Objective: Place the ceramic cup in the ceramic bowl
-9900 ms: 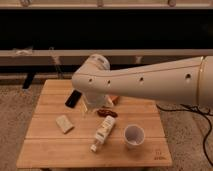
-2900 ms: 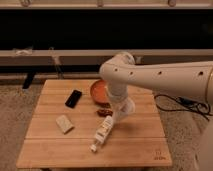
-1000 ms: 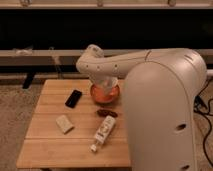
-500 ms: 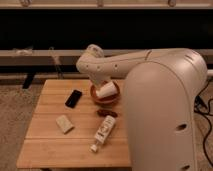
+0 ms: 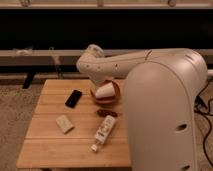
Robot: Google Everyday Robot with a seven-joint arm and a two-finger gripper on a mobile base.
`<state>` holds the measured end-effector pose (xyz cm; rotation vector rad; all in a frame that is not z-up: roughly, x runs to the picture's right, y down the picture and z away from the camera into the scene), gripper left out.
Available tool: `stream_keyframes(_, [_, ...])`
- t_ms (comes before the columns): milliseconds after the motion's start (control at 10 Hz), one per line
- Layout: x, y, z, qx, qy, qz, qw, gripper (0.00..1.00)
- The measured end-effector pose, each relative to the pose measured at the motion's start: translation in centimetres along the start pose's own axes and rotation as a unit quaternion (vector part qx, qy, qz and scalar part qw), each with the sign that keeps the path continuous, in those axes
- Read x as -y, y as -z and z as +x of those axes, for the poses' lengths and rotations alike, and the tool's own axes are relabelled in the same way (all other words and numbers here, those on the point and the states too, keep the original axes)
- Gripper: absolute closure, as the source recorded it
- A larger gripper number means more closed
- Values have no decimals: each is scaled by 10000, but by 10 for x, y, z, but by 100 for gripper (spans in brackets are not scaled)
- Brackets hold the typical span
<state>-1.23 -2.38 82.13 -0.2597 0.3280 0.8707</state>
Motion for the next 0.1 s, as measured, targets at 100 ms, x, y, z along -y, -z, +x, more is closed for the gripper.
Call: stream_keyframes(100, [0,0,0,0,0,0,10000,20])
